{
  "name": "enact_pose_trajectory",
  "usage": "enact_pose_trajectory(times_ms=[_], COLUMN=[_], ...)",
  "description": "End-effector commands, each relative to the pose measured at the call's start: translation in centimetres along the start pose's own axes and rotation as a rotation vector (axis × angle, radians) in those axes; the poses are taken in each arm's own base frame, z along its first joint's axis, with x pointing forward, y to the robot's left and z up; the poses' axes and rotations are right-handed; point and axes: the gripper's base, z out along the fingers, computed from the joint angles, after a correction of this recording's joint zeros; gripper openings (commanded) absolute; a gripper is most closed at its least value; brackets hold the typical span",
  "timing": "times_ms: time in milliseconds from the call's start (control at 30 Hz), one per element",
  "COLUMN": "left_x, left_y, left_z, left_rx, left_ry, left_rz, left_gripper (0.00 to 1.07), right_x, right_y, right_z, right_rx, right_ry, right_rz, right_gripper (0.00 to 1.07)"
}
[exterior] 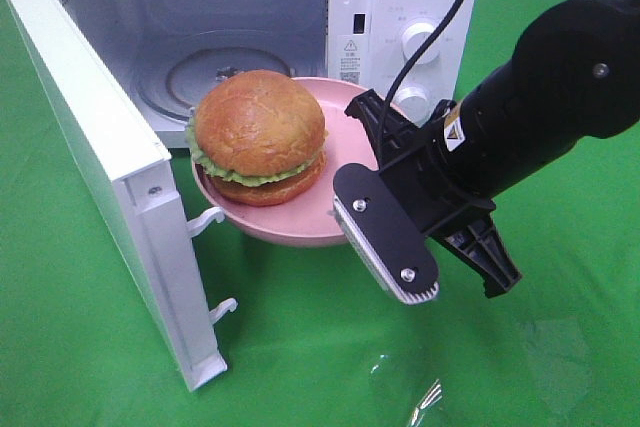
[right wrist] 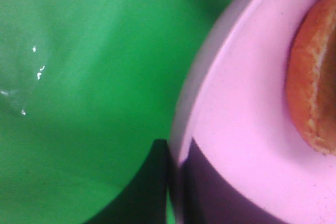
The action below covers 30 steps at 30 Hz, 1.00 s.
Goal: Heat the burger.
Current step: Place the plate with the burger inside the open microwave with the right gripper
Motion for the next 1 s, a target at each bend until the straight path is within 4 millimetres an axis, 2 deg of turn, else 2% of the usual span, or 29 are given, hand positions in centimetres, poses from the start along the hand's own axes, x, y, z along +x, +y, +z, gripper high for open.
enact_pose_trajectory(times_ms=[33, 1000], left_x=[0.1, 0.1], left_y=[-0.1, -0.1], left_z=[-0.1, -0.1], left_rx=[0.005, 0.005], left_ry=[-0.02, -0.02], left_rz=[-0.005, -0.005], left_gripper=[0.86, 0.86], right_x=[-0.1, -0.3], right_y=[-1.6, -6.5], right_z=[0.2, 3.3], right_rx=[0.06, 0.048], right_ry=[-0.018, -0.051], right_rz=[0.054, 0.104], right_gripper=[0.0, 0.0])
